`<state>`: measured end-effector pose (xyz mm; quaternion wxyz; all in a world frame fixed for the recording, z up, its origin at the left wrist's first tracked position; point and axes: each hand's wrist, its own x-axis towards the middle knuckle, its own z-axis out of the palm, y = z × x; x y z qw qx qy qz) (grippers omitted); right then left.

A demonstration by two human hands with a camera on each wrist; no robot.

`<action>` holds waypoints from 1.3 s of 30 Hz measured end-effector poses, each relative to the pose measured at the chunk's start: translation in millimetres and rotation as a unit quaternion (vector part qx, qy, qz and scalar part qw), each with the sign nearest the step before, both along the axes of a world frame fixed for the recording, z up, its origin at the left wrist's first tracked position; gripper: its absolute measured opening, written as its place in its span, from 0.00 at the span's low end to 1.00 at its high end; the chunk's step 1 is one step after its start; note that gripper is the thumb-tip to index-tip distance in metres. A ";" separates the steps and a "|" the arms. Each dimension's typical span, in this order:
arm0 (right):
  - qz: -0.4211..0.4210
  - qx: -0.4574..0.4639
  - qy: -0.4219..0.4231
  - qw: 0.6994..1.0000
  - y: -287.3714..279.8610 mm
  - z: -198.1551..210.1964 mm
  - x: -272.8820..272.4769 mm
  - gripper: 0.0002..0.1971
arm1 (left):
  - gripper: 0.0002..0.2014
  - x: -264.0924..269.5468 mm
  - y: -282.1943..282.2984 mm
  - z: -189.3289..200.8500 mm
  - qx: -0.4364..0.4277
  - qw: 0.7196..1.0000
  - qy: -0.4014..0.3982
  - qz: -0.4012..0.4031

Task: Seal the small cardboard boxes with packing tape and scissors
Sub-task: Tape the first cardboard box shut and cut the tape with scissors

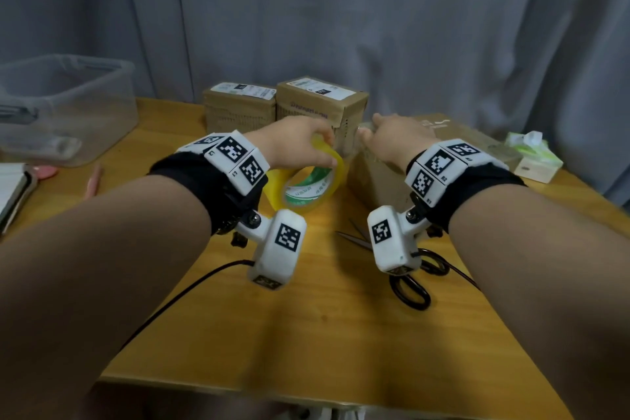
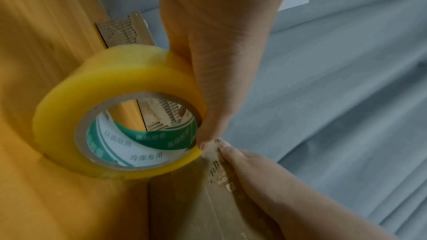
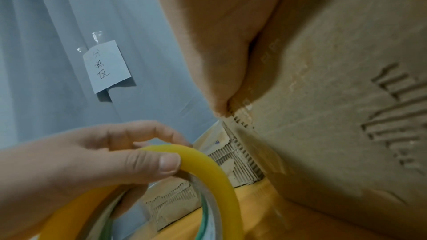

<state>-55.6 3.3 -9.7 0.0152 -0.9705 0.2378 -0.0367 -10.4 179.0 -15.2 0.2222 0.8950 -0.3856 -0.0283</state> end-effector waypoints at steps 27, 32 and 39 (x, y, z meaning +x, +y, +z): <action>-0.017 -0.136 0.073 0.988 10.8 -18.2 10.2 0.32 | 0.27 -3.6 -12.9 -7.6 0.006 1.000 -0.028 -0.008; -0.030 -0.079 0.050 0.995 10.7 -14.5 5.4 0.32 | 0.25 -5.0 -5.1 -18.1 -0.043 0.999 -0.011 -0.009; -0.007 -0.054 0.036 0.998 11.2 -10.7 -4.1 0.32 | 0.22 -8.4 -1.9 -29.7 -0.091 0.996 -0.026 0.003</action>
